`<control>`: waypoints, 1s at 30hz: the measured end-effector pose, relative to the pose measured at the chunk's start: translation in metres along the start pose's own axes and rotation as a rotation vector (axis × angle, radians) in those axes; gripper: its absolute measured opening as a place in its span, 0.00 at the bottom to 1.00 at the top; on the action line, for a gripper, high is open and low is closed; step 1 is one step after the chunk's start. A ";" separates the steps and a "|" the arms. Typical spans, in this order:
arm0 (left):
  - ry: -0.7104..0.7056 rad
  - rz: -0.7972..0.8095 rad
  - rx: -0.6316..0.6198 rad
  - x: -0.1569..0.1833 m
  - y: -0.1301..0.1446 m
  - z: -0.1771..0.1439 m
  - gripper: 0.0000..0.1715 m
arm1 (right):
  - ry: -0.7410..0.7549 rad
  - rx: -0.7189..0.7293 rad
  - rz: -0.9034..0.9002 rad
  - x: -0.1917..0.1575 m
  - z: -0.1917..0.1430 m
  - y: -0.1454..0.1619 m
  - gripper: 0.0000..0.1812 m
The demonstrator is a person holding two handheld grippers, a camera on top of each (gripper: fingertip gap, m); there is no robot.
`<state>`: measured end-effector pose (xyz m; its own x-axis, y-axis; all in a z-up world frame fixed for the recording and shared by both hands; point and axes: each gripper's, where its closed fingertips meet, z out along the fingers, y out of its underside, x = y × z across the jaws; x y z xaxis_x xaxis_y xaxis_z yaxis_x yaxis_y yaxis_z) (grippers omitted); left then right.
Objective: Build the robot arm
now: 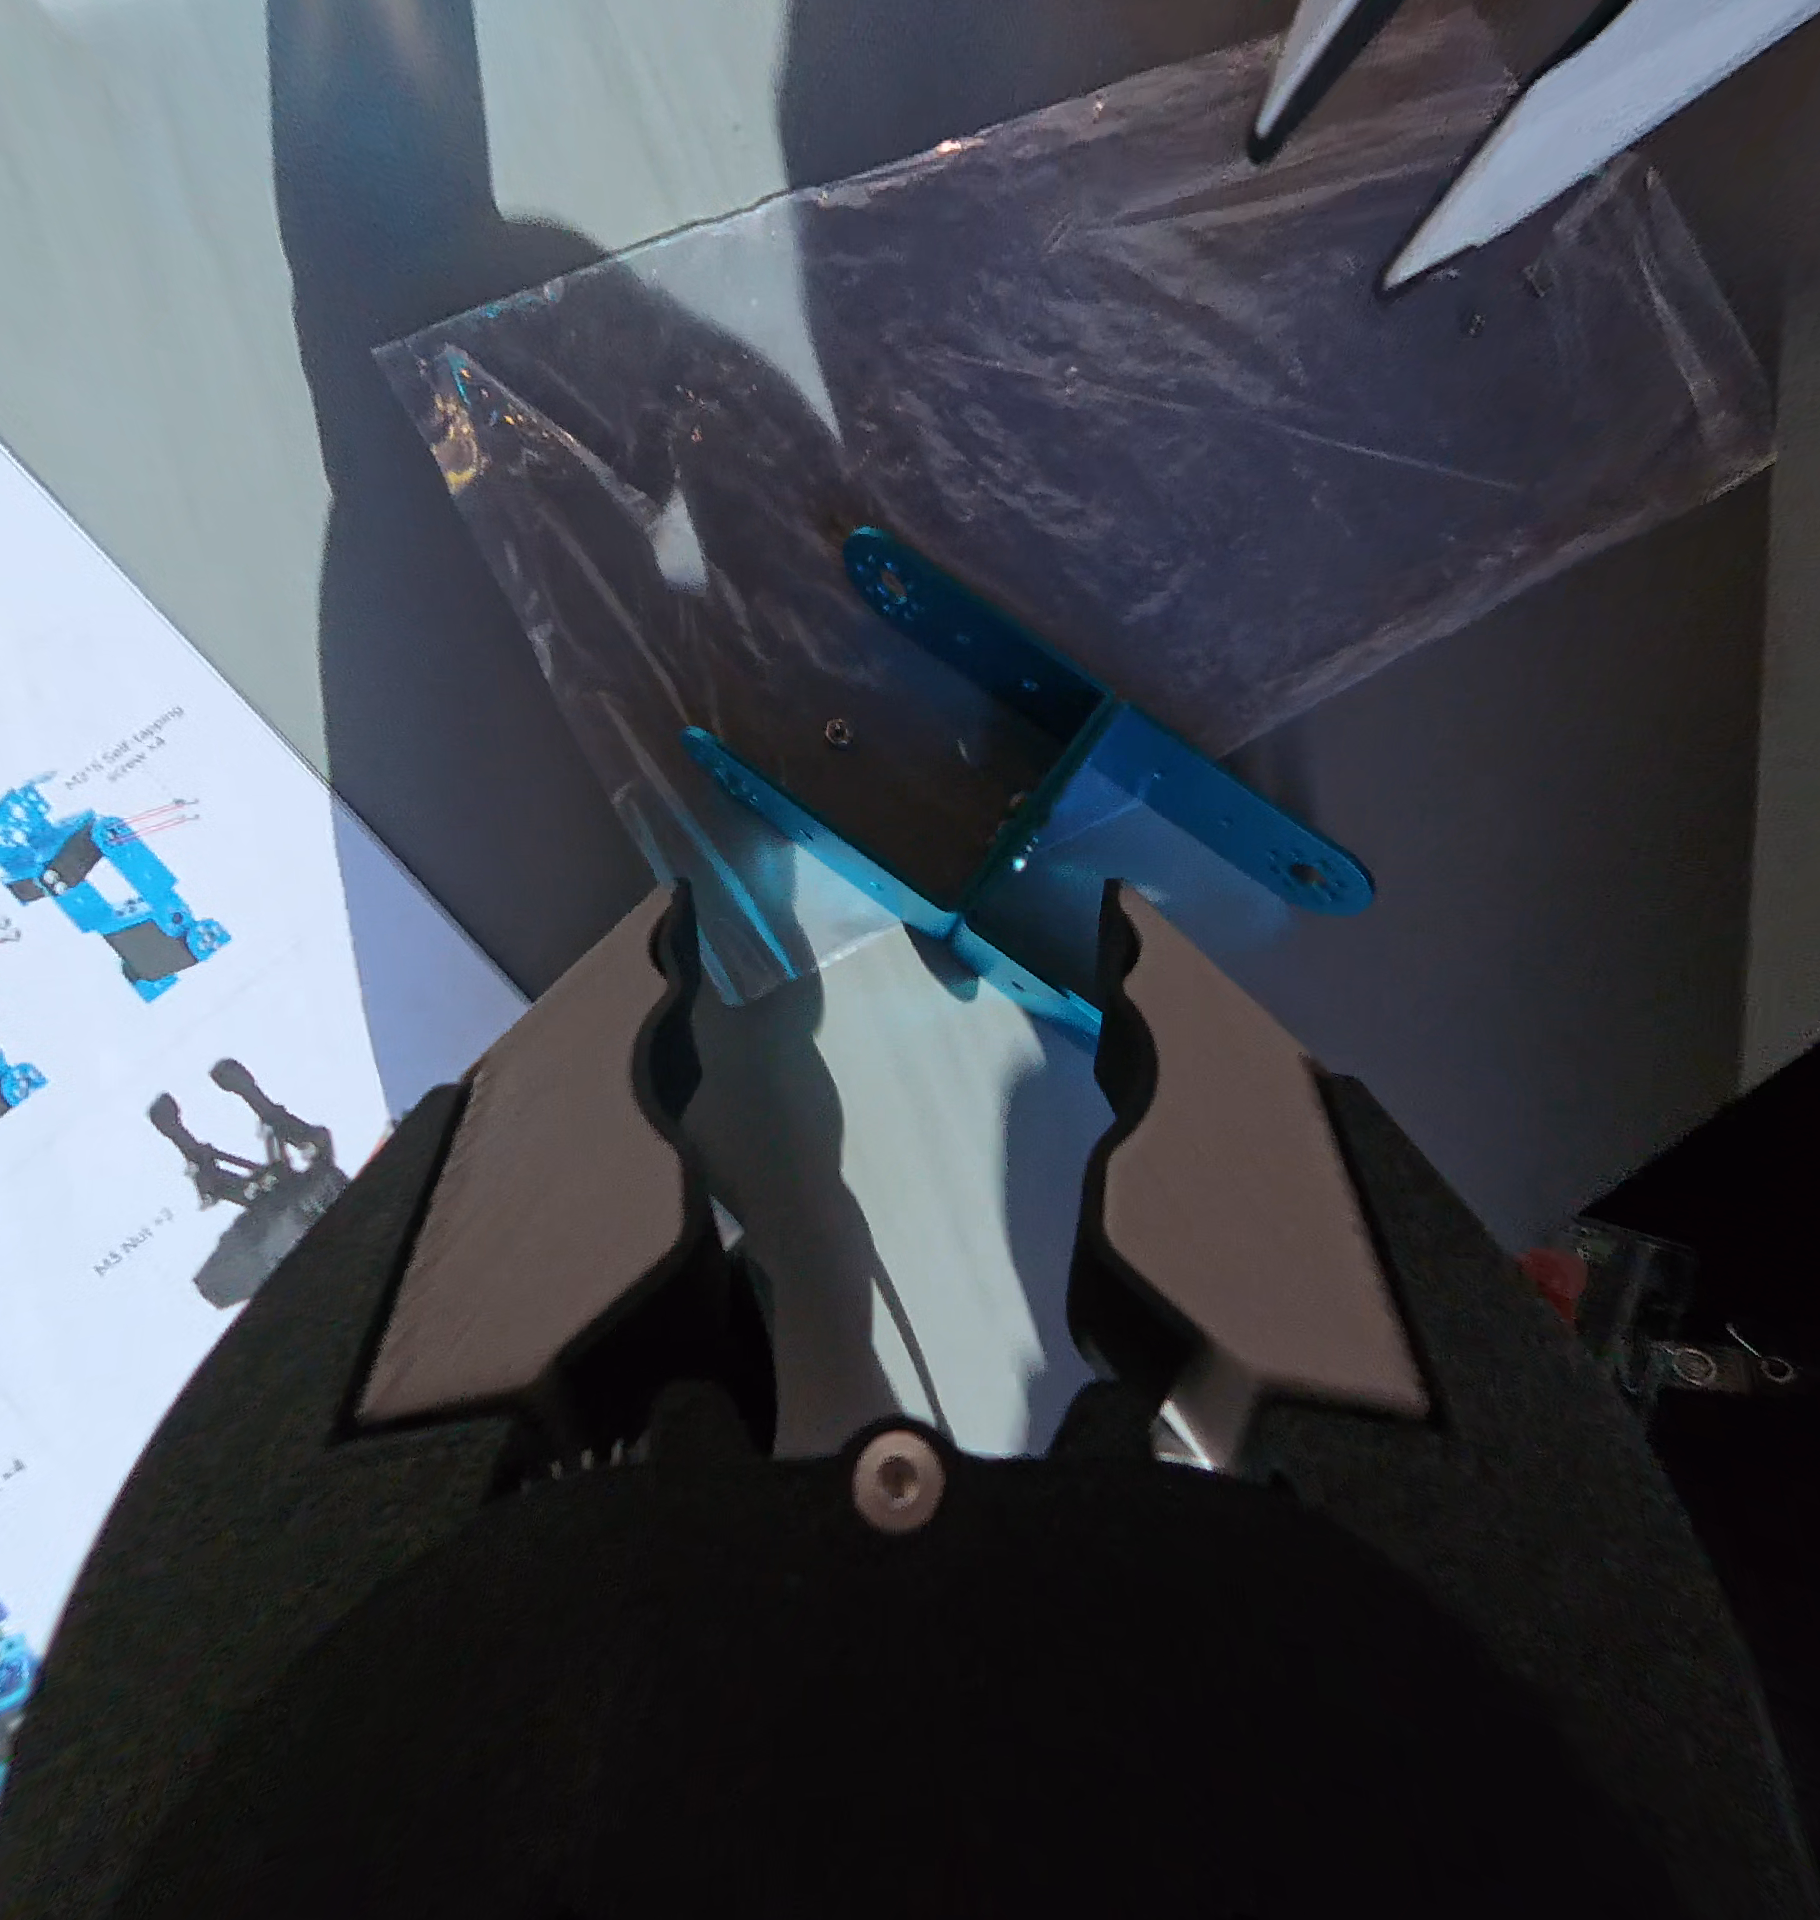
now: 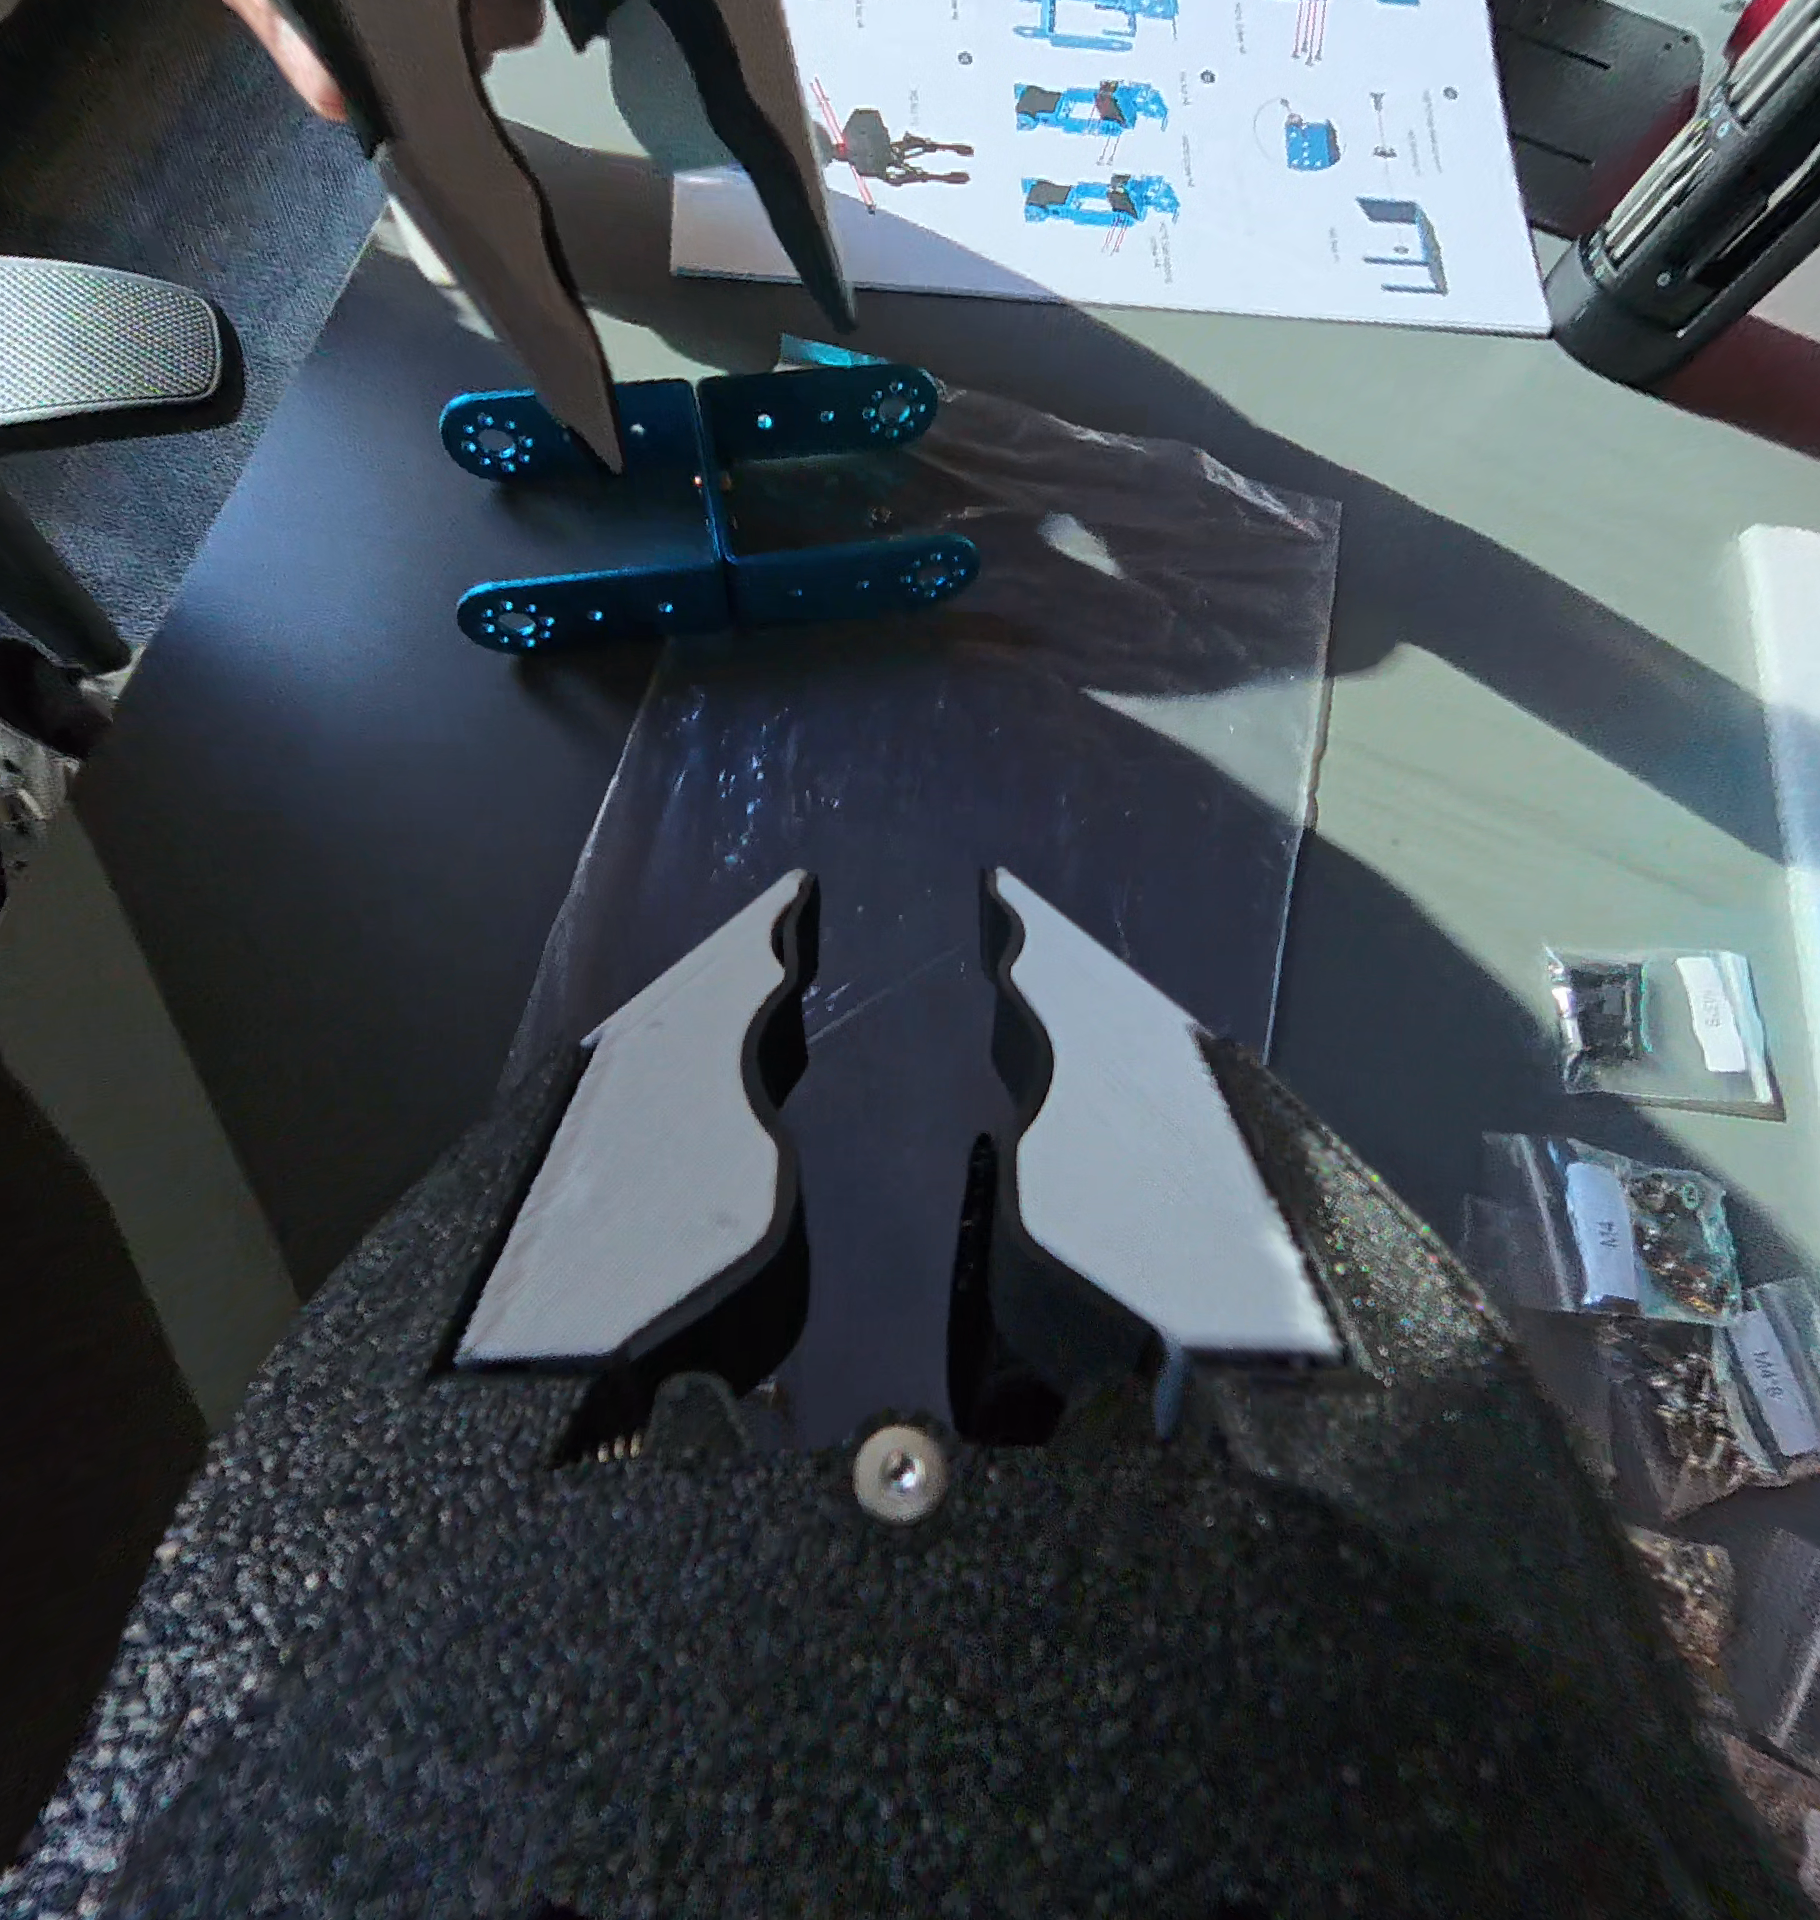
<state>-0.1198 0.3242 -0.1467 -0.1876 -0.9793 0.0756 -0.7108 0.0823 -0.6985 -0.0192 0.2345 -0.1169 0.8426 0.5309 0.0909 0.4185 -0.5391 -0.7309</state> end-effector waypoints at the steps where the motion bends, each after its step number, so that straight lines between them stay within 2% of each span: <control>1: -0.006 0.013 0.024 -0.002 -0.004 0.001 0.44 | -0.014 -0.001 0.005 -0.001 -0.001 0.003 0.16; 2: 0.000 0.044 0.054 -0.003 -0.009 0.001 0.45 | -0.016 -0.003 0.007 0.001 -0.001 0.006 0.16; 6: 0.044 0.200 0.029 -0.009 -0.012 0.004 0.53 | -0.014 -0.020 0.006 0.006 0.001 0.015 0.16; 11: 0.184 0.308 -0.019 -0.007 -0.019 0.015 0.54 | -0.018 -0.010 0.005 0.009 -0.001 0.015 0.15; 14: 0.190 0.339 -0.107 -0.013 -0.010 0.025 0.53 | -0.015 -0.019 0.005 0.012 -0.001 0.017 0.15; 16: 0.215 0.352 -0.133 -0.010 -0.006 0.026 0.49 | -0.017 -0.022 0.002 0.013 -0.001 0.019 0.15; 18: 0.230 0.349 -0.139 -0.007 -0.004 0.026 0.45 | -0.012 -0.023 -0.002 0.015 -0.002 0.020 0.14; 24: 0.200 0.347 -0.161 -0.007 -0.005 0.027 0.44 | -0.018 -0.020 0.016 0.021 -0.003 0.024 0.14; 30: 0.163 0.373 -0.106 -0.002 -0.012 0.022 0.44 | -0.026 -0.019 0.014 0.017 -0.004 0.021 0.14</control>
<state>-0.0961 0.3208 -0.1537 -0.5440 -0.8376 -0.0506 -0.6384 0.4522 -0.6229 0.0054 0.2301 -0.1282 0.8397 0.5394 0.0631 0.4132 -0.5591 -0.7188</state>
